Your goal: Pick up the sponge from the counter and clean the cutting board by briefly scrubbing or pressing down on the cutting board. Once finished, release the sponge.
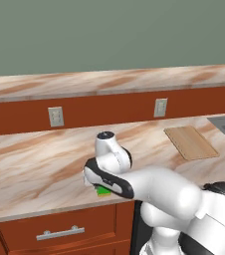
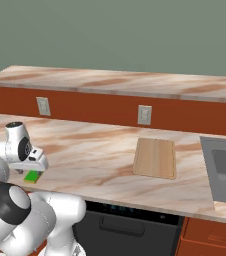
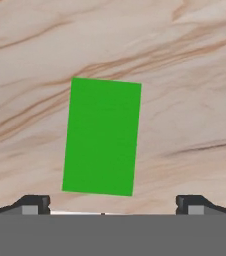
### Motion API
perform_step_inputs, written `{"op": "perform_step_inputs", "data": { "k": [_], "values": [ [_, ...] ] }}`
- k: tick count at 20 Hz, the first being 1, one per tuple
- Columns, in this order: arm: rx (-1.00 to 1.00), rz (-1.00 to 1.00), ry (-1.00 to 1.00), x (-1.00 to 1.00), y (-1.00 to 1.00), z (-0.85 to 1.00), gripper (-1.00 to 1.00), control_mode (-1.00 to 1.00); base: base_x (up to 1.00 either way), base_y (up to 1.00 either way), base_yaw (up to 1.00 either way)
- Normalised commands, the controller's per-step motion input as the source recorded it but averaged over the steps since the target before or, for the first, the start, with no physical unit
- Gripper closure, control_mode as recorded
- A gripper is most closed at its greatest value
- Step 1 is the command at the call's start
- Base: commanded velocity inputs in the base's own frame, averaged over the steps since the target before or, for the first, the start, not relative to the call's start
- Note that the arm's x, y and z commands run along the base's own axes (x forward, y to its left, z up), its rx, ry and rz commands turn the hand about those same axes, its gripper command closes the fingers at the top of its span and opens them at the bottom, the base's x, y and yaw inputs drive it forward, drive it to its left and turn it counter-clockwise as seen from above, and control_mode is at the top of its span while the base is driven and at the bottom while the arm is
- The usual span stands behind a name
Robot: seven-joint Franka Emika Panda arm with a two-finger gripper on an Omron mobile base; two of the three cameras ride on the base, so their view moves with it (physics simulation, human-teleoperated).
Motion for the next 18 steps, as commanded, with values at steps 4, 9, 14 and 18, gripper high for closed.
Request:
{"op": "perform_step_inputs", "data": {
  "k": [4,9,14,18],
  "values": [
    [0.0,0.0,0.02,0.1,0.15,-0.19,-1.0,-1.0,0.0,0.0,0.0],
    [0.0,0.0,0.0,0.08,0.05,-0.14,-1.0,-1.0,0.0,0.0,0.0],
    [0.0,0.0,0.0,0.14,0.0,-0.04,-1.0,-1.0,0.0,0.0,0.0],
    [0.0,0.0,0.0,0.11,0.0,-0.01,-1.0,-1.0,0.0,0.0,0.0]
  ]
}}
